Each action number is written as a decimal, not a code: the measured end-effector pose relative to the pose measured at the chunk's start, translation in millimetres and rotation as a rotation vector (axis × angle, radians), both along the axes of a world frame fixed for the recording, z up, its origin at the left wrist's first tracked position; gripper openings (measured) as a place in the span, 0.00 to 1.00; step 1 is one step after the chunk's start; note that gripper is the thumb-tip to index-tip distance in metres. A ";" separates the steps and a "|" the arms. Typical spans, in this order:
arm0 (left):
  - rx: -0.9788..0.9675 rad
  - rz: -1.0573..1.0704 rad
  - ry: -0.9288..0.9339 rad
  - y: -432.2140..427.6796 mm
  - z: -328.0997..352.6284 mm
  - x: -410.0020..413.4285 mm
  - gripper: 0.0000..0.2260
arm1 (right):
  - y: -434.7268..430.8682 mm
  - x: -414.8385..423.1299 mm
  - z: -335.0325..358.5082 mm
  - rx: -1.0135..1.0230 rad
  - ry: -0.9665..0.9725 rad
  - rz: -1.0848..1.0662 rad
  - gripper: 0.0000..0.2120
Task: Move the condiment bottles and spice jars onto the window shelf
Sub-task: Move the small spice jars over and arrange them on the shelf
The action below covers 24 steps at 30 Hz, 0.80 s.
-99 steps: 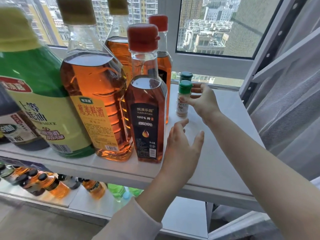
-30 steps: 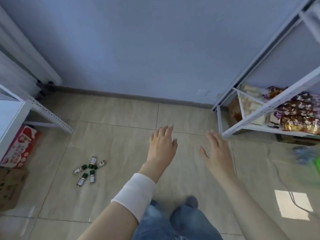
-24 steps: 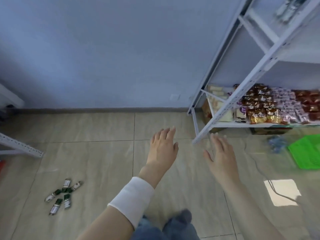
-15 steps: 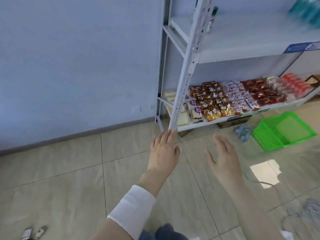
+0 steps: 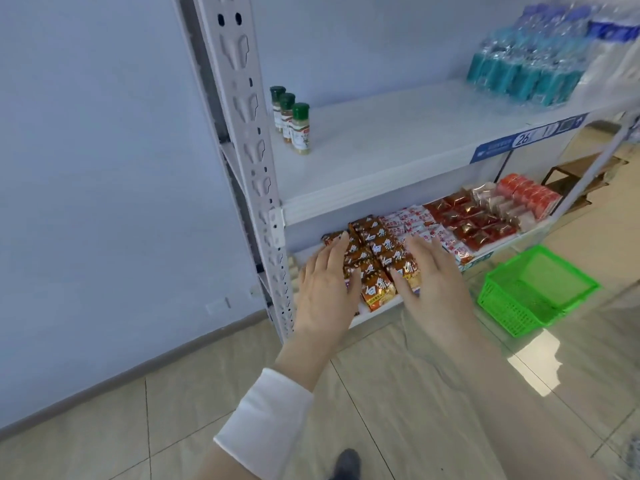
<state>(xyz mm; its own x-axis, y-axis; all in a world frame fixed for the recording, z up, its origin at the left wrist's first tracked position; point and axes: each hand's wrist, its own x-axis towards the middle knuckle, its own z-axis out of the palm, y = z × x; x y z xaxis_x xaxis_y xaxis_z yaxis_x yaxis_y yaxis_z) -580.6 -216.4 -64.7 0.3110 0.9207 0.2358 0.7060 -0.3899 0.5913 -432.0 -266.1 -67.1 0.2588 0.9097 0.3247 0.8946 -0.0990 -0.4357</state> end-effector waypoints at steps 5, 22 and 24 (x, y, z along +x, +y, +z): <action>0.043 0.021 -0.029 72.2 15.6 40.8 0.24 | 74.3 38.4 21.2 -0.001 -0.063 0.031 0.26; -0.080 0.661 -0.374 266.2 40.5 83.8 0.29 | 298.1 131.5 62.5 0.011 0.140 0.435 0.25; -0.177 0.704 -0.425 278.2 38.9 85.3 0.30 | 326.0 134.3 65.6 -0.015 0.173 0.514 0.25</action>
